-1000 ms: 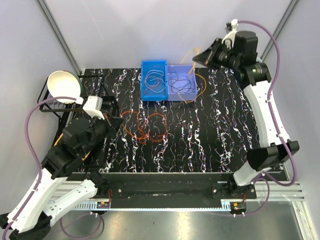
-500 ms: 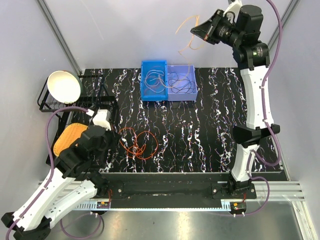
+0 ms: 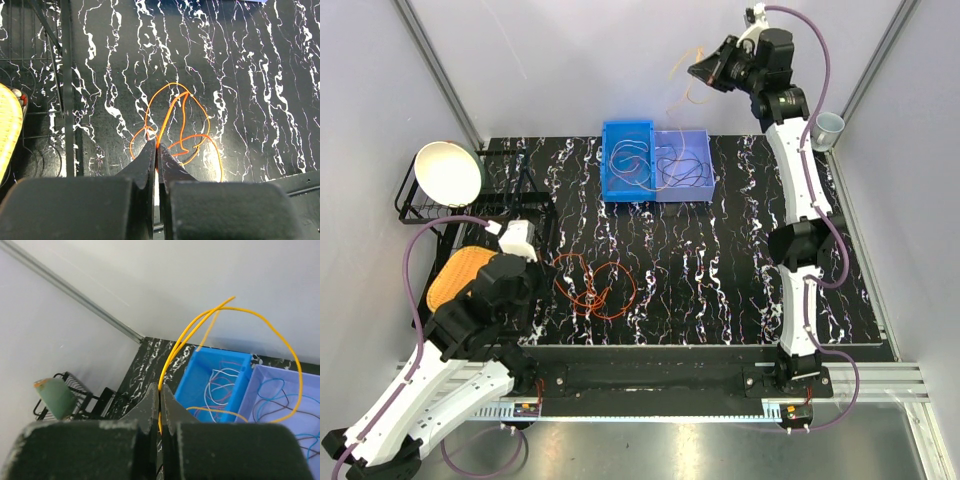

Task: Untangle the cables

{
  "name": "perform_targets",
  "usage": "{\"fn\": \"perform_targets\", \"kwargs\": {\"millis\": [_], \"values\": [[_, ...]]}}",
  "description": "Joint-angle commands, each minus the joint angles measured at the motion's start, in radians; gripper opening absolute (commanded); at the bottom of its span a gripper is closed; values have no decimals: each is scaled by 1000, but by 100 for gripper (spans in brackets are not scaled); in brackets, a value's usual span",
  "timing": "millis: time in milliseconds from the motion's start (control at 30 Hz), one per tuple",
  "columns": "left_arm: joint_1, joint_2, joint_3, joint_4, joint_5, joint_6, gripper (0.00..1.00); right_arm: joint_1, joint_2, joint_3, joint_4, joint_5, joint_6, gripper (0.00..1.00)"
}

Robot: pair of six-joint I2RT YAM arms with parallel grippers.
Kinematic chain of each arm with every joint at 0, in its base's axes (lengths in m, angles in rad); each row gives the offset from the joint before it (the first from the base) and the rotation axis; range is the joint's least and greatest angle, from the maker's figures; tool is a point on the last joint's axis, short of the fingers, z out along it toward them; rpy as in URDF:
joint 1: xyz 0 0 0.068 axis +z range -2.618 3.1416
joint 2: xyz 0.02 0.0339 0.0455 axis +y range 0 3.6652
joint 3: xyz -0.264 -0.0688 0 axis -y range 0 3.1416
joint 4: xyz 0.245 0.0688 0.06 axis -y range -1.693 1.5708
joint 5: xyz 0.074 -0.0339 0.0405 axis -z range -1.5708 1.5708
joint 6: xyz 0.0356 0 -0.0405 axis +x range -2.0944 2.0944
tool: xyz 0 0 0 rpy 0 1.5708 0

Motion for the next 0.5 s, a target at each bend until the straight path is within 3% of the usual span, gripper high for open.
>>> {"fn": "perform_targets", "kwargs": {"millis": [0,467], "values": [[1,-6,6,36,-42,-1,0,-35,11,62,117,-1,22,0],[2,8,6,36,-45,-5,0,-115,24,68,377,-7,80,0]]}}
